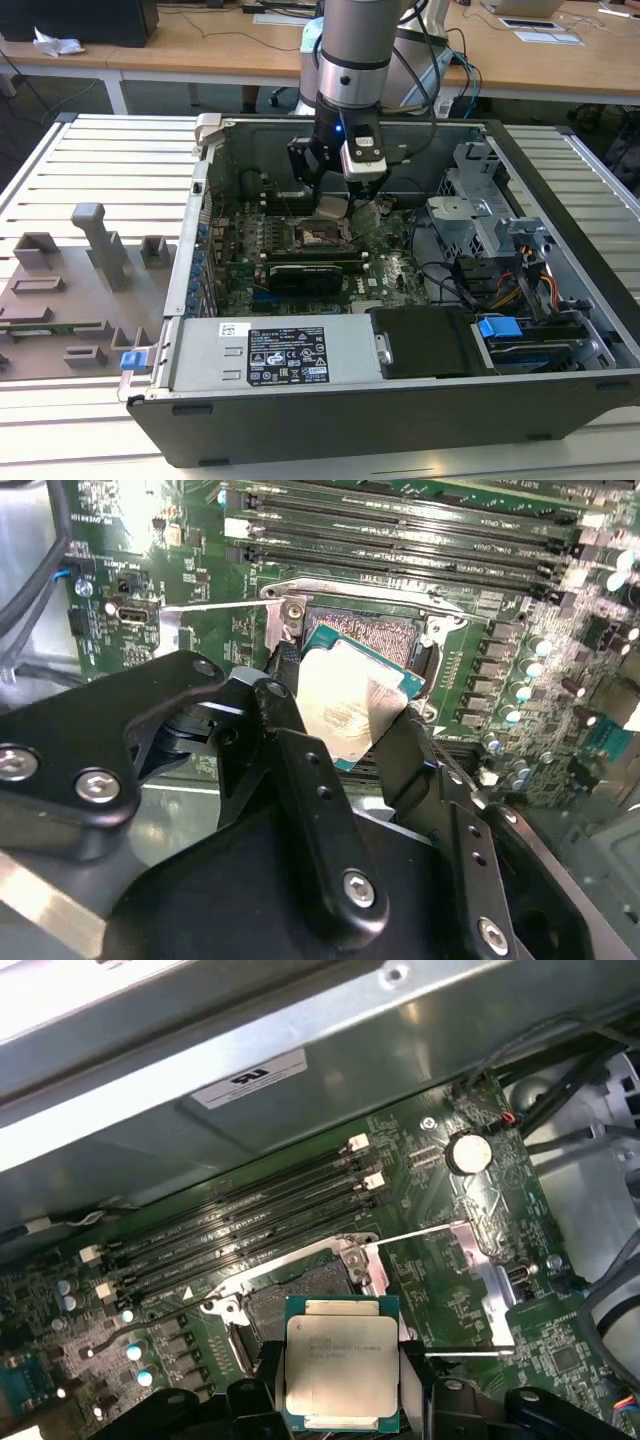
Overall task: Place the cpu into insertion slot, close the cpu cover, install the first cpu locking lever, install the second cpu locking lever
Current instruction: 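Place the cpu into insertion slot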
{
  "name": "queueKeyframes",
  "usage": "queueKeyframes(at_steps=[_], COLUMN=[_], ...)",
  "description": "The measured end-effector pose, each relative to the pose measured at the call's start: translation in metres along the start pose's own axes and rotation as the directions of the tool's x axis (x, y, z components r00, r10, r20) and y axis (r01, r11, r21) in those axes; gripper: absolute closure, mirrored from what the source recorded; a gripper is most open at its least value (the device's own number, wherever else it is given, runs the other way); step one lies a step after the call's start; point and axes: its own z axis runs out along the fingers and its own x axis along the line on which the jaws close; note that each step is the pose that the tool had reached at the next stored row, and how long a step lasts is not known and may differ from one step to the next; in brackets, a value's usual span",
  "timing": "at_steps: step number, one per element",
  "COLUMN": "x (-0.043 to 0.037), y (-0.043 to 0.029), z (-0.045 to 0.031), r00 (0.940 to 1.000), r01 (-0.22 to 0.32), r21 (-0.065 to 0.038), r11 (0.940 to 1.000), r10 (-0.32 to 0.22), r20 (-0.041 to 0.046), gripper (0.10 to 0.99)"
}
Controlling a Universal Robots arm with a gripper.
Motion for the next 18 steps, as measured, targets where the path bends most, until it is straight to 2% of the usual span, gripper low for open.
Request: queueKeyframes(at_steps=[6, 11, 16, 18], x=[0.0, 0.0, 0.0, 0.0], y=[0.0, 0.0, 0.0, 0.0], z=[0.0002, 0.0003, 0.0004, 0.0005], r00=[0.9972, 0.9906, 0.9781, 0.9692], r01=[-0.074, -0.137, -0.208, -0.246], r21=[0.0, 0.001, 0.002, 0.003], r11=[0.9972, 0.9906, 0.9781, 0.9692], r10=[0.074, 0.137, 0.208, 0.246], r20=[0.0, 0.0006, 0.0011, 0.0019], gripper=[0.545, 0.545, 0.545, 0.545])
